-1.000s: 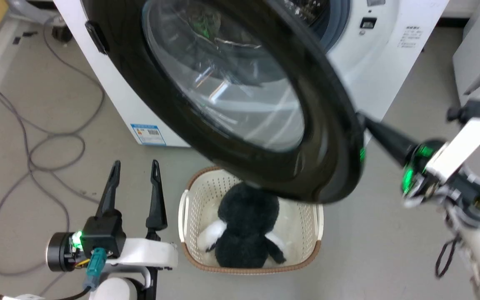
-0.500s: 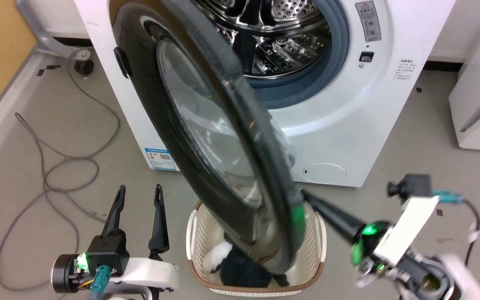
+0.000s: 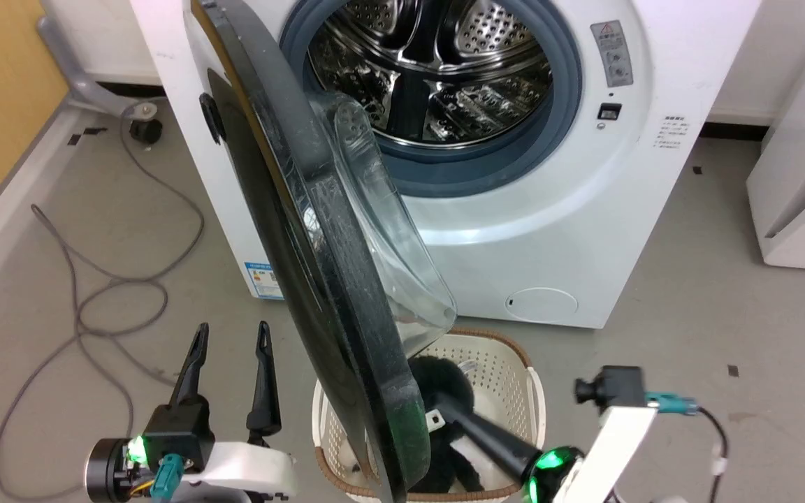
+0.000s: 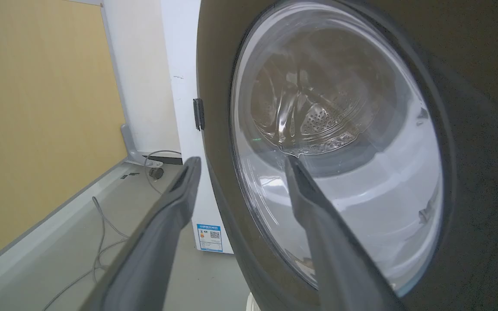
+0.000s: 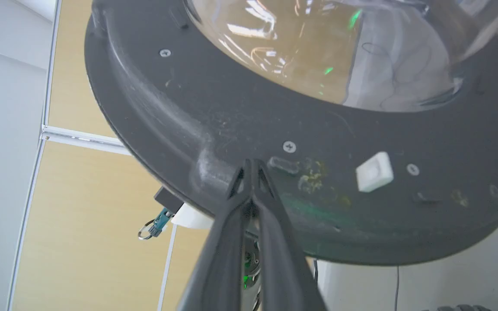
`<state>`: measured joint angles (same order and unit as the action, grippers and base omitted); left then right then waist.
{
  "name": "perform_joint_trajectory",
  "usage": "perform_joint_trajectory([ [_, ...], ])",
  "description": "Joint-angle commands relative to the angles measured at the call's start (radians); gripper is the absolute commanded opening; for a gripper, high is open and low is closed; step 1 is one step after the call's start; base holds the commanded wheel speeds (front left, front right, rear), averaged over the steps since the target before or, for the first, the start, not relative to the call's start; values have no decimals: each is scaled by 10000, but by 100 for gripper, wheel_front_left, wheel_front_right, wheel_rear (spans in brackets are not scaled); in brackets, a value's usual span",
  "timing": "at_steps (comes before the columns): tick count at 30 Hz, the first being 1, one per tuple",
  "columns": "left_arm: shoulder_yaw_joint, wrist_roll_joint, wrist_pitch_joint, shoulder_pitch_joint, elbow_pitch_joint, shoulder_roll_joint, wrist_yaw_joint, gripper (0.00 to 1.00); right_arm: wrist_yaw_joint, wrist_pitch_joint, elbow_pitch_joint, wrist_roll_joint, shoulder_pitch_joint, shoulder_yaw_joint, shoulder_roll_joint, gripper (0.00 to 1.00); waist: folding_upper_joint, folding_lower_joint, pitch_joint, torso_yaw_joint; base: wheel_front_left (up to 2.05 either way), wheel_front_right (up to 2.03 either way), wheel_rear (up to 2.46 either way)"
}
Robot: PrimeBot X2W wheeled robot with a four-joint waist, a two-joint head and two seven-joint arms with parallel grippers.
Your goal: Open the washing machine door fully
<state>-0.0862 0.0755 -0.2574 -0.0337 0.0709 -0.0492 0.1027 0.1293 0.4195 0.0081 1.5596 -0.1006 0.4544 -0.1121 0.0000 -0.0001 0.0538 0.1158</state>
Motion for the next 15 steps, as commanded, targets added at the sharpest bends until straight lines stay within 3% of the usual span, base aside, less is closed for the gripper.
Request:
perform_joint_trajectory([
  [1, 16, 66, -44, 179, 30, -10, -13, 100, 14, -207, -90, -176, 135, -49, 34, 0, 0, 1, -57, -33, 0, 0, 0],
  [5, 51, 74, -44, 297, 78, -10, -21, 100, 14, -1673, -283, -1033, 97, -561, -52, 0, 0, 1, -257, -104, 0, 0, 0],
  [10, 168, 69, -44, 422, 115, -10, -71, 100, 14, -4948, -791, -2771, 22, -1256, -333, 0, 0, 1, -461, -215, 0, 0, 0],
  [12, 183, 72, -44, 435, 106, -10, -73, 100, 14, -5502, -790, -3133, 1, -1300, -429, 0, 0, 1, -487, -238, 0, 0, 0],
  [15, 218, 51, -44, 479, 59, -10, -98, 100, 14, -6625, -655, -4628, -58, -1448, -778, 0, 0, 1, -569, -309, 0, 0, 0],
])
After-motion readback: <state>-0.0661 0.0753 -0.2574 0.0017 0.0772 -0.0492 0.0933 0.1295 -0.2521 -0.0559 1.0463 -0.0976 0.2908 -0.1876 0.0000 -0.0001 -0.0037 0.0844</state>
